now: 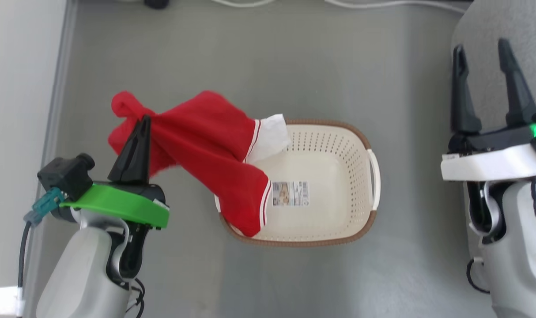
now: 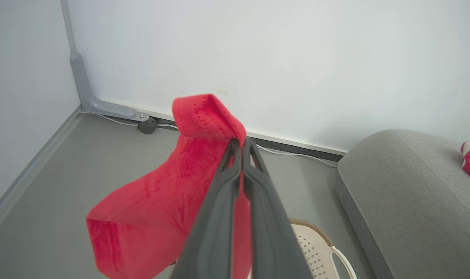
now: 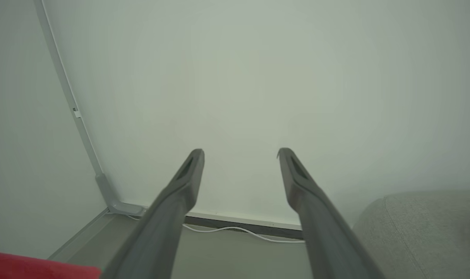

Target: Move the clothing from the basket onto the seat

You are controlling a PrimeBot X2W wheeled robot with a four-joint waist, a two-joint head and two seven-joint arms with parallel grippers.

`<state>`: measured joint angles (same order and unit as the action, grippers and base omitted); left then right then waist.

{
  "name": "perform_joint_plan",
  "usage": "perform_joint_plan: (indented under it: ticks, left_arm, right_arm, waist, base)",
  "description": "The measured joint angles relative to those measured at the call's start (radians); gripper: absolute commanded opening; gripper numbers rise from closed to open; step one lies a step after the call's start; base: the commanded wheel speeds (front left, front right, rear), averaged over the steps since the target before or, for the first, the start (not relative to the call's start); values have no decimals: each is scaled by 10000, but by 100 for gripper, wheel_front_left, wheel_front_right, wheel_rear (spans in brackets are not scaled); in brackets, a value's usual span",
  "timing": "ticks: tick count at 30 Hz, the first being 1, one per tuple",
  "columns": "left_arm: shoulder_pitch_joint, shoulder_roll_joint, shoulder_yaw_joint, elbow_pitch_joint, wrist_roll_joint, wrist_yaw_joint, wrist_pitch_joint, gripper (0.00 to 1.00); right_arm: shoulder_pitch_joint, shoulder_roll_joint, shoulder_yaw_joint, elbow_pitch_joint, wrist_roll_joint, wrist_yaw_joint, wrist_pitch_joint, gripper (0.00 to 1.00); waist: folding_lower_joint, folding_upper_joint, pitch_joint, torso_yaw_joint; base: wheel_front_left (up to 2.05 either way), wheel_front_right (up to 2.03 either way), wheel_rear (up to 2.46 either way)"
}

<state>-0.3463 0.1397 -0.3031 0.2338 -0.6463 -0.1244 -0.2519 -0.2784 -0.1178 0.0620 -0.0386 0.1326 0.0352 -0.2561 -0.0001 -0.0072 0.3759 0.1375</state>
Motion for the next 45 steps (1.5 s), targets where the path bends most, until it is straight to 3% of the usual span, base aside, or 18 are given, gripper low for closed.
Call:
perform_joint_plan:
  ticks: [9,27,42,45]
  left_arm:
    - [970,240,61,-268,29,29,2,0]
    - [2501,585,-73,-1490,29,508,662,0]
    - [2845,867,-142,-3287,67,838,1227,0]
    - [2835,918,-249,-3616,134,853,1390,0]
  right_arm:
    - [987,224,109,512,90,88,2,100]
    - [2817,464,387,1076,282,171,2,100]
    - [3172,531,717,976,263,176,2,100]
    - [3012,552,1229,880,153,378,2,100]
  waist:
    - [0,0,-1339,-72]
    - [0,0,-3538,-439]
    - [0,0,-3432,-745]
    - [0,0,-3296,-766]
  base:
    - [0,0,0]
    - [0,0,0]
    - [0,0,0]
    - [0,0,0]
